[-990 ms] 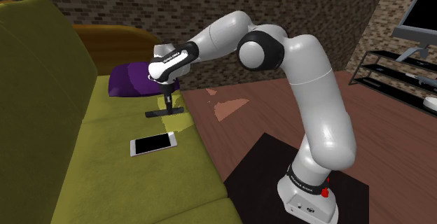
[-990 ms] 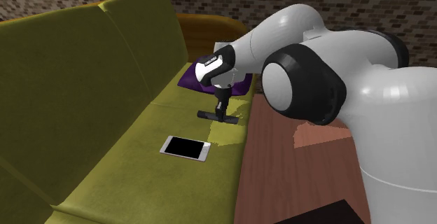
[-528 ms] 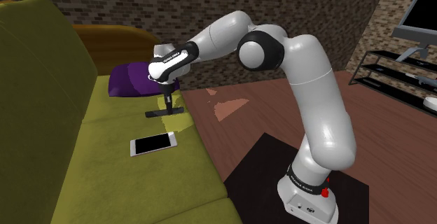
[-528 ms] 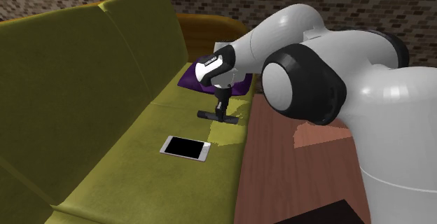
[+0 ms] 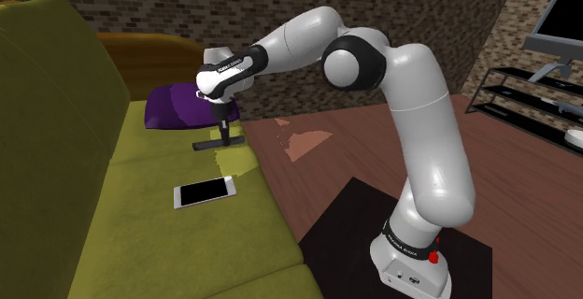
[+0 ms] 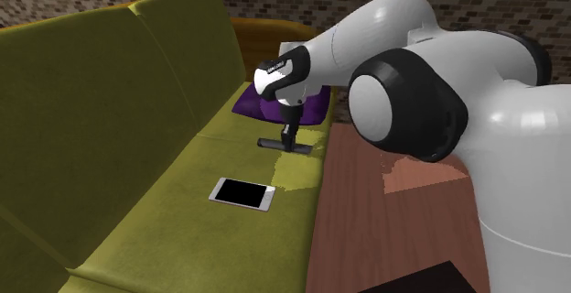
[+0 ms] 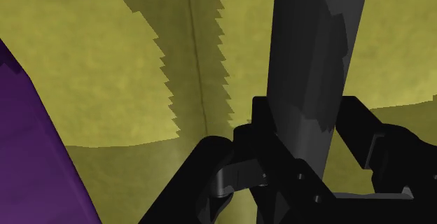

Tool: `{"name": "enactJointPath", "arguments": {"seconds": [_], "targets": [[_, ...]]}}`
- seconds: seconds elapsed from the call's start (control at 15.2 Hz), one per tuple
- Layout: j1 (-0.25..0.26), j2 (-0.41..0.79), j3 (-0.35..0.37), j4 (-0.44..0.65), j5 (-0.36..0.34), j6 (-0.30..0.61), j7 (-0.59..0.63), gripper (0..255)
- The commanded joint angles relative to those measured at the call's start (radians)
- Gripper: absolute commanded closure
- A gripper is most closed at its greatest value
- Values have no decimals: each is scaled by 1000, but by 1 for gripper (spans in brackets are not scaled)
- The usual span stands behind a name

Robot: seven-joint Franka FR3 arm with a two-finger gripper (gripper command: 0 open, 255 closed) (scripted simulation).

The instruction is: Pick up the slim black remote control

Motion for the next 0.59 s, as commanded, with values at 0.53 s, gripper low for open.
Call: {"name": "enactJointPath", "arguments": {"seconds": [0.53], "targets": [[1, -49, -4, 36, -7, -84, 7, 255]]}}
